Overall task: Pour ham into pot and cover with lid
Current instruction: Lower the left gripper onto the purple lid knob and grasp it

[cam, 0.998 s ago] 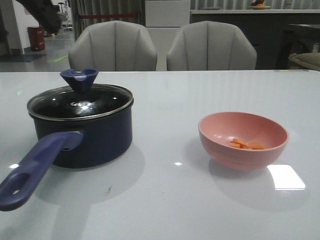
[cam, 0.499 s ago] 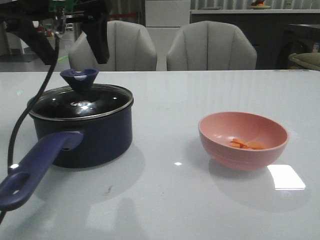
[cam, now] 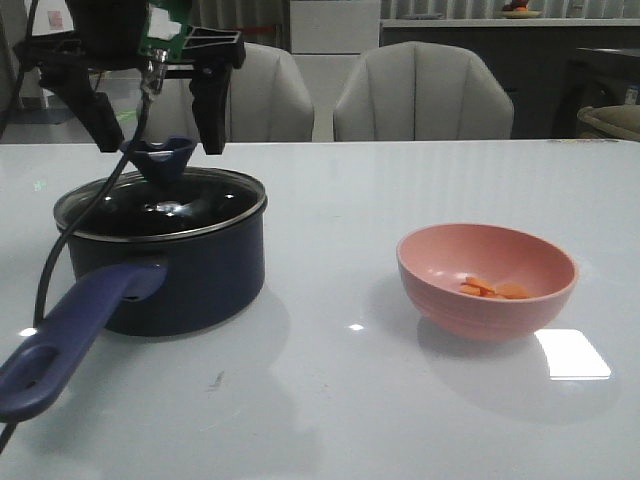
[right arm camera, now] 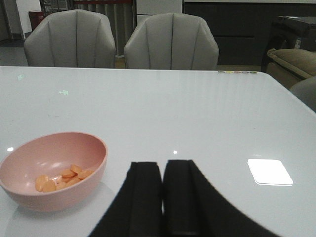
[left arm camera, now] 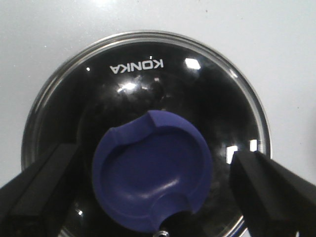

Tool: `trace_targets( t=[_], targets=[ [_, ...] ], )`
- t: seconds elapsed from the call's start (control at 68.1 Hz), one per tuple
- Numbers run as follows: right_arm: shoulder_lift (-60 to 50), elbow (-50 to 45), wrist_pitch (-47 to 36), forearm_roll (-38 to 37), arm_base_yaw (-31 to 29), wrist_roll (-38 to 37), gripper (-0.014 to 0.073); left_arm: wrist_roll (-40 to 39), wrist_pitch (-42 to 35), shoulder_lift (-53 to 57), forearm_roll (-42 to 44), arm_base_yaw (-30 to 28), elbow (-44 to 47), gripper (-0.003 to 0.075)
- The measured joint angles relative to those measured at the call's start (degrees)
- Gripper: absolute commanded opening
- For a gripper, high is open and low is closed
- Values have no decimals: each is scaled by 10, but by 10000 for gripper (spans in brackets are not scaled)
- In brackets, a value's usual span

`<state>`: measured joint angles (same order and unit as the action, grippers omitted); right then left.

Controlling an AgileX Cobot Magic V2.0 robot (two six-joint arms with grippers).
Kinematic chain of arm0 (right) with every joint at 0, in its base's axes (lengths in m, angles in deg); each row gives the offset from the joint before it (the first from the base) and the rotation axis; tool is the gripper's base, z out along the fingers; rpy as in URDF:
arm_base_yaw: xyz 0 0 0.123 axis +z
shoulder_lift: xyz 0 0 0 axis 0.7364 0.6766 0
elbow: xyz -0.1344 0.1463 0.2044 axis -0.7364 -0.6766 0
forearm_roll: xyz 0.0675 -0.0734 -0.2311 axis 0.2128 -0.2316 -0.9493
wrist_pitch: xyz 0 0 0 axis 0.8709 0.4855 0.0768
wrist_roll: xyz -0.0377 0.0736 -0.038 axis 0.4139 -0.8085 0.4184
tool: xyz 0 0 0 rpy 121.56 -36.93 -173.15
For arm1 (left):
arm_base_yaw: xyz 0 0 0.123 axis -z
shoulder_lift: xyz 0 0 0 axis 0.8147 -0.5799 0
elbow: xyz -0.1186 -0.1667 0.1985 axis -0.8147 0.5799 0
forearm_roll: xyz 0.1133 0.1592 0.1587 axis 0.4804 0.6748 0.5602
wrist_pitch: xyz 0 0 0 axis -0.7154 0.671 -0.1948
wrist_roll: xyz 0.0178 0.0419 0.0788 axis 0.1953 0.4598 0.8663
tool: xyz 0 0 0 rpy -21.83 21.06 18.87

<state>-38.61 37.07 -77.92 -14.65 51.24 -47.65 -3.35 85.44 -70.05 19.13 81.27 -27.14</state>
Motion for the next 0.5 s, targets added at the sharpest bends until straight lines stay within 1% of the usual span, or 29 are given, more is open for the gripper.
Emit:
trace_targets(
  t=[0.147, 0.235, 0.352, 0.44, 0.499],
  targets=[
    [0, 0, 0, 0, 0, 0, 162, -2, 8, -18, 0, 1, -5, 642],
    [0, 0, 0, 0, 0, 0, 162, -10, 9, -27, -9, -3, -5, 609],
    [0, 0, 0, 0, 0, 0, 162, -11, 10, -32, -16, -9, -5, 531],
    [0, 0, 0, 0, 0, 0, 162, -11, 10, -32, -20, -10, -6, 456],
    [0, 0, 0, 0, 0, 0, 162, -11, 9, -32, -20, -10, -7, 393]
  ],
)
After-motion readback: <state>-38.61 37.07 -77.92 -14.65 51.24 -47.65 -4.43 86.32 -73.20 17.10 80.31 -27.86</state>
